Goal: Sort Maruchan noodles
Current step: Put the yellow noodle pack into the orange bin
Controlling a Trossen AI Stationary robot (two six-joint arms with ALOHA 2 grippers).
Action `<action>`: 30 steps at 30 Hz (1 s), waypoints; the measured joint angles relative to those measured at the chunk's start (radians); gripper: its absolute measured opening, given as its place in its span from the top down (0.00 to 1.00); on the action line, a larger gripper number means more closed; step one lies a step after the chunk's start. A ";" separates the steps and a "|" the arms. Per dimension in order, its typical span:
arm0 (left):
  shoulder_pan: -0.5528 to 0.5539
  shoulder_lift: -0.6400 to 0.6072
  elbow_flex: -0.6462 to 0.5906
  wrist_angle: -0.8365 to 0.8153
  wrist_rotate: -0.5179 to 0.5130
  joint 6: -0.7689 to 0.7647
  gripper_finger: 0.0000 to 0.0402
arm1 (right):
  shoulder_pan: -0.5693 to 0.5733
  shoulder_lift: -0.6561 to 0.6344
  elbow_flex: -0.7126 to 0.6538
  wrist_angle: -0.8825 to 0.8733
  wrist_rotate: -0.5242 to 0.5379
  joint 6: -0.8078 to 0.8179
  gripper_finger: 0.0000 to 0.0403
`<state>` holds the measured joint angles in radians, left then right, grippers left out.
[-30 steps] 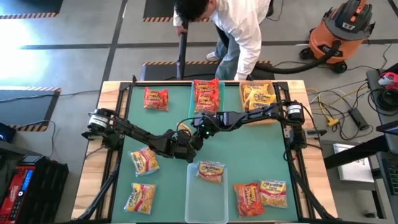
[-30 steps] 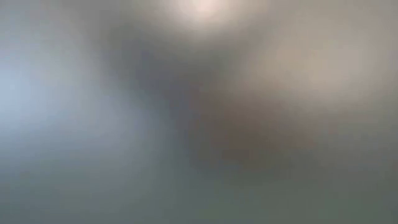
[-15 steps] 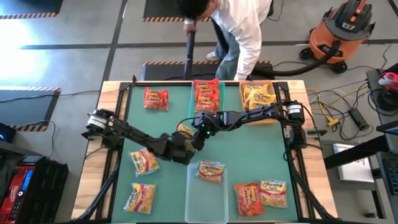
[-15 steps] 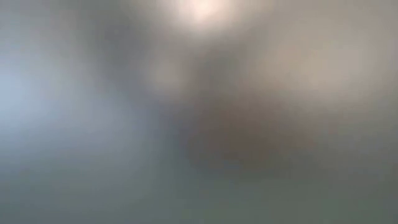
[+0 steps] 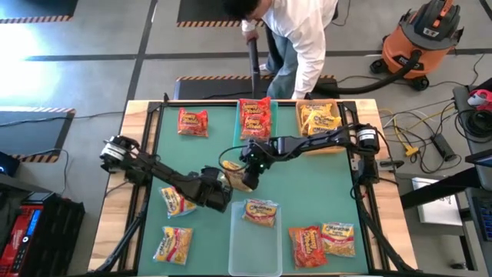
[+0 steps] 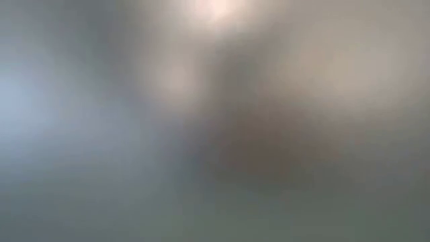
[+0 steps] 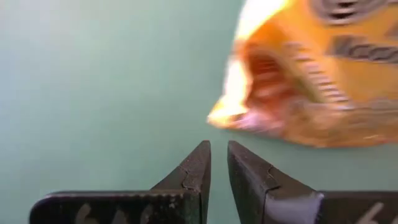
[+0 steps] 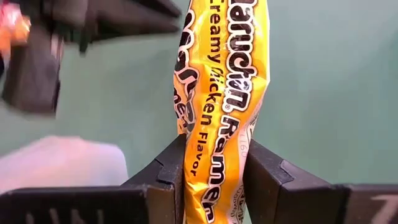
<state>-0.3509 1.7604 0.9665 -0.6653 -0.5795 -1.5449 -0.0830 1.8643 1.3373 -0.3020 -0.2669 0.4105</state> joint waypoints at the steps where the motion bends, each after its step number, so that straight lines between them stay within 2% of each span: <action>1: -0.002 -0.002 0.000 -0.017 0.000 -0.024 0.91 | -0.003 -0.008 0.000 -0.019 0.000 -0.012 0.75; 10: -0.002 -0.014 0.000 -0.037 0.002 -0.125 0.91 | -0.069 -0.102 0.000 -0.230 0.008 -0.086 0.75; 17: -0.001 -0.014 0.000 -0.037 0.003 -0.125 0.91 | -0.130 -0.271 -0.001 -0.493 0.008 -0.215 0.75; 21: 0.003 -0.014 0.000 -0.034 -0.003 -0.125 0.91 | -0.171 -0.363 -0.009 -0.619 0.052 -0.285 0.75; 30: 0.031 -0.014 0.000 -0.030 -0.018 -0.114 0.91 | -0.306 -0.557 -0.010 -0.918 0.059 -0.480 0.75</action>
<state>-0.3204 1.7462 0.9665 -0.6953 -0.5972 -1.6590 -0.3892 1.3074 1.3271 -1.2205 -0.2084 -0.0697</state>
